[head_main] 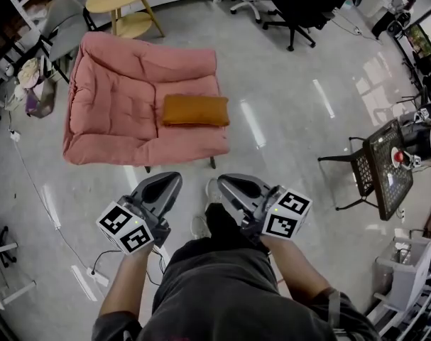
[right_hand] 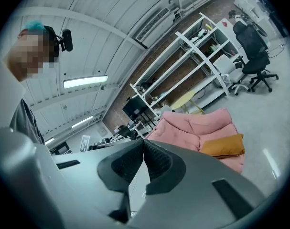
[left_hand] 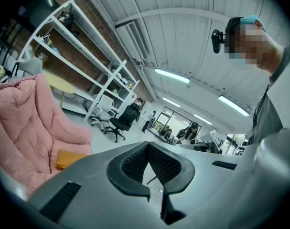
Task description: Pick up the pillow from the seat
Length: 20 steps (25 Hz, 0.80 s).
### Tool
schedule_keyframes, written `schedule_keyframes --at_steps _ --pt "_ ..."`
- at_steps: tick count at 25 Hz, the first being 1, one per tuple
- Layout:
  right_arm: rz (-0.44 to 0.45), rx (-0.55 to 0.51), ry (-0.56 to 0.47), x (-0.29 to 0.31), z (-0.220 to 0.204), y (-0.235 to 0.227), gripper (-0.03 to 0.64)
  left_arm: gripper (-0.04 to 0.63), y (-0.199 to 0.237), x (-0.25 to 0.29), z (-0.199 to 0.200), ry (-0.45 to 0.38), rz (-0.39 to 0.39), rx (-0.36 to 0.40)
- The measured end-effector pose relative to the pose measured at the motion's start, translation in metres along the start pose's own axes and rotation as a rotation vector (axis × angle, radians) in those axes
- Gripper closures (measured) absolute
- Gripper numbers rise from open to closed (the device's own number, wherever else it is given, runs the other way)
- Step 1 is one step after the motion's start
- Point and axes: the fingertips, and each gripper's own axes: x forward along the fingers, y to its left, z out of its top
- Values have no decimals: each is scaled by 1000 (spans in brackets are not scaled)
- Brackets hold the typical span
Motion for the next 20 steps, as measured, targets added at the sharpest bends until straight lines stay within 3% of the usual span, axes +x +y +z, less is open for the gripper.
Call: schedule_keyframes --at_steps 20 --pt "27 106 104 110 68 -176 601 584 156 139 52 47 91 -63"
